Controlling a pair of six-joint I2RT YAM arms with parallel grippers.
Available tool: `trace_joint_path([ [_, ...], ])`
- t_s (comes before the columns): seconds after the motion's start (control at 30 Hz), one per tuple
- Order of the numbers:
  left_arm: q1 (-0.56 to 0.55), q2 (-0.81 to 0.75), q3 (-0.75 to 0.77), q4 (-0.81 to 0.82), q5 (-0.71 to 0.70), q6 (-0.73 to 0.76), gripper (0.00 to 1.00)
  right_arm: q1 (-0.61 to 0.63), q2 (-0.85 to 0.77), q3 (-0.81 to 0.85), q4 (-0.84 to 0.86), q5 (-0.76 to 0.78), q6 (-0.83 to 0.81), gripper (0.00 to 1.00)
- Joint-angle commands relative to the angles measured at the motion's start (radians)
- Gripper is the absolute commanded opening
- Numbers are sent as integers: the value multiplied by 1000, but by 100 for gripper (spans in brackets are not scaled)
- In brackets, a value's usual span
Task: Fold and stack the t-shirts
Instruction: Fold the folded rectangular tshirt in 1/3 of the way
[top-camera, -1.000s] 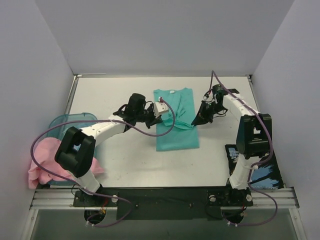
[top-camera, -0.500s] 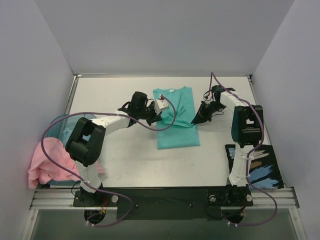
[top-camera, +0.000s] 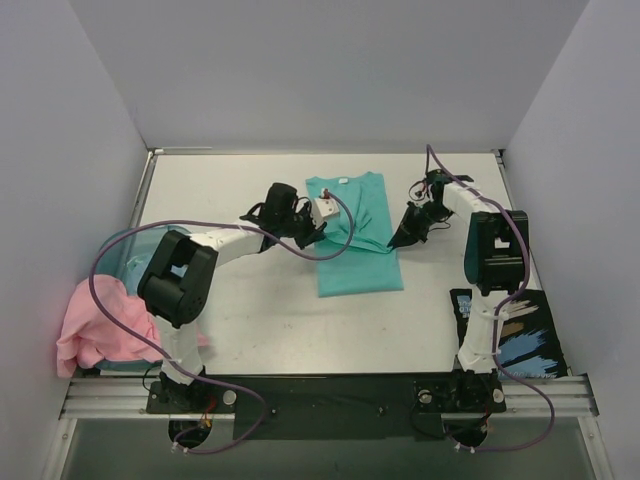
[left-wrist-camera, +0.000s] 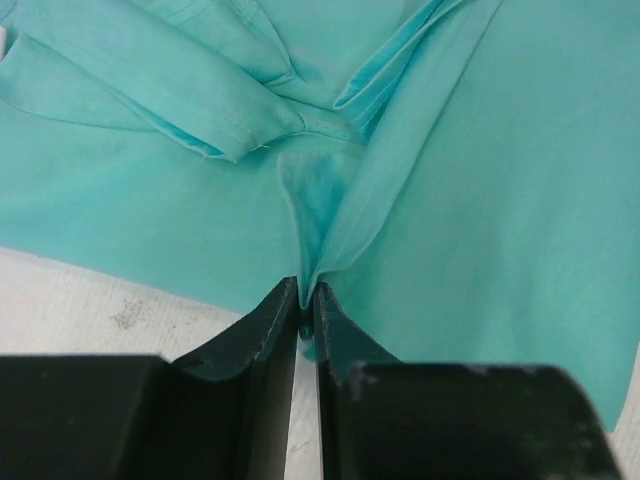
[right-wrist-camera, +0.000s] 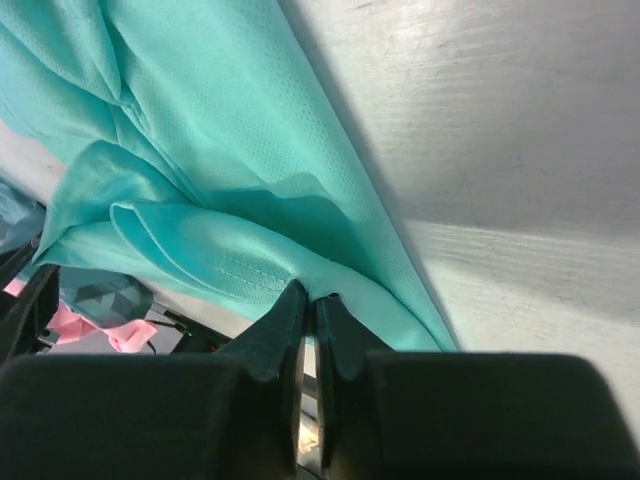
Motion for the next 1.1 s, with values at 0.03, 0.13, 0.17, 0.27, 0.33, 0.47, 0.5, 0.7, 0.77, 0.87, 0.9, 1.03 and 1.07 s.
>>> trace_joint_path([
  [0.03,-5,25,49,36,-30,18,53,-21,-12,40,-13,66,25,21],
  [0.13,-4,27,85,17,-118,13,62,-28,-24,99,-12,120,30,44],
  [0.17,-2,27,114,3,-181,16,63,-28,-36,140,-12,146,27,45],
  [0.27,5,22,161,-84,-280,59,63,-25,-73,194,-13,195,0,47],
  [0.33,4,8,184,-134,-274,79,63,-18,-117,171,-13,240,-36,43],
  [0.47,-14,-22,168,-212,-176,93,49,31,-176,12,-15,214,-85,12],
  [0.5,-21,-28,159,-239,-151,102,42,54,-174,-2,-15,174,-93,5],
  [0.7,-57,-5,148,-277,15,139,16,99,-67,25,24,95,-67,0],
  [0.77,-57,10,132,-171,-16,101,15,91,-15,77,36,111,-48,0],
  [0.87,-70,45,86,-12,-189,111,16,76,53,145,36,201,-45,0],
  [0.9,-76,57,82,25,-235,143,16,73,63,151,36,215,-42,0],
  [1.03,-90,100,106,6,-283,212,15,53,94,142,33,212,-25,0],
  [1.07,-91,103,108,6,-283,212,15,52,88,134,36,214,-28,0],
])
